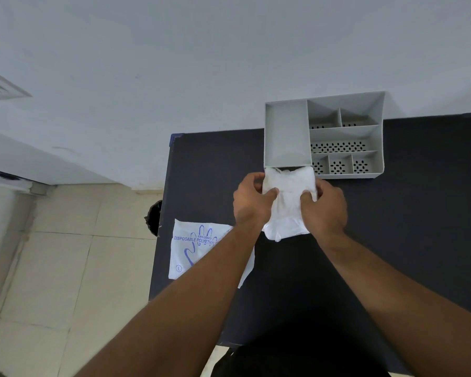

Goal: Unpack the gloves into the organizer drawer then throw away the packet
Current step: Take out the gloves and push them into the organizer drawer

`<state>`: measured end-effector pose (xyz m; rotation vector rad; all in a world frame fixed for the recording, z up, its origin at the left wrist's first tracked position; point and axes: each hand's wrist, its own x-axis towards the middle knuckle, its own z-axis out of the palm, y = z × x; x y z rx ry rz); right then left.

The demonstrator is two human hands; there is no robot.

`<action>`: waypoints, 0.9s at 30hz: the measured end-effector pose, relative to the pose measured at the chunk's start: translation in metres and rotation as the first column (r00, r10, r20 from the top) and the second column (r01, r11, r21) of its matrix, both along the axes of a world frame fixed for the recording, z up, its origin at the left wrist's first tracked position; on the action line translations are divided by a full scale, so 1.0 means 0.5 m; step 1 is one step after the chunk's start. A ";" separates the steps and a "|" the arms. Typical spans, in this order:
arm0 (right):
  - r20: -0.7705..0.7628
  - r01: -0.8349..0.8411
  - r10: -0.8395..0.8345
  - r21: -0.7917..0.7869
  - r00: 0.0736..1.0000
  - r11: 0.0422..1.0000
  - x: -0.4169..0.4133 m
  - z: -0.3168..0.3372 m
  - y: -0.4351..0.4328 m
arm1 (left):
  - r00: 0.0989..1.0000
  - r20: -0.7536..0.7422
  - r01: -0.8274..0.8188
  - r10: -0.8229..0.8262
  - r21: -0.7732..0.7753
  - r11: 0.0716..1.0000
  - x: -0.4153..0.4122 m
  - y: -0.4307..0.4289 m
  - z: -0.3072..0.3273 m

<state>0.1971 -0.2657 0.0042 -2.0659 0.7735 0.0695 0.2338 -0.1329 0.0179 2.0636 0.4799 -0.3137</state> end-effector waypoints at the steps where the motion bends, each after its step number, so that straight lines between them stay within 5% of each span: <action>1: -0.006 0.004 -0.004 0.008 1.000 1.000 -0.001 -0.002 -0.004 | 1.000 0.010 0.004 -0.004 0.007 1.000 0.001 -0.001 -0.002; 15: 0.072 0.007 -0.008 0.019 0.997 1.000 -0.007 -0.009 -0.018 | 0.998 0.049 -0.039 0.039 -0.009 0.999 -0.003 0.013 -0.008; 18: 0.109 0.011 0.002 -0.118 0.994 0.993 -0.017 -0.001 -0.011 | 0.972 0.178 0.117 -0.154 0.201 0.972 -0.023 0.017 -0.015; 21: 0.212 -0.092 0.177 -0.358 0.961 0.929 -0.035 0.006 0.000 | 0.845 0.303 0.274 -0.440 0.461 0.844 -0.057 0.020 -0.029; 27: 0.059 -0.402 0.522 -0.566 0.851 0.719 -0.065 -0.008 0.008 | 0.641 0.189 0.505 -0.744 0.626 0.594 -0.090 0.017 -0.050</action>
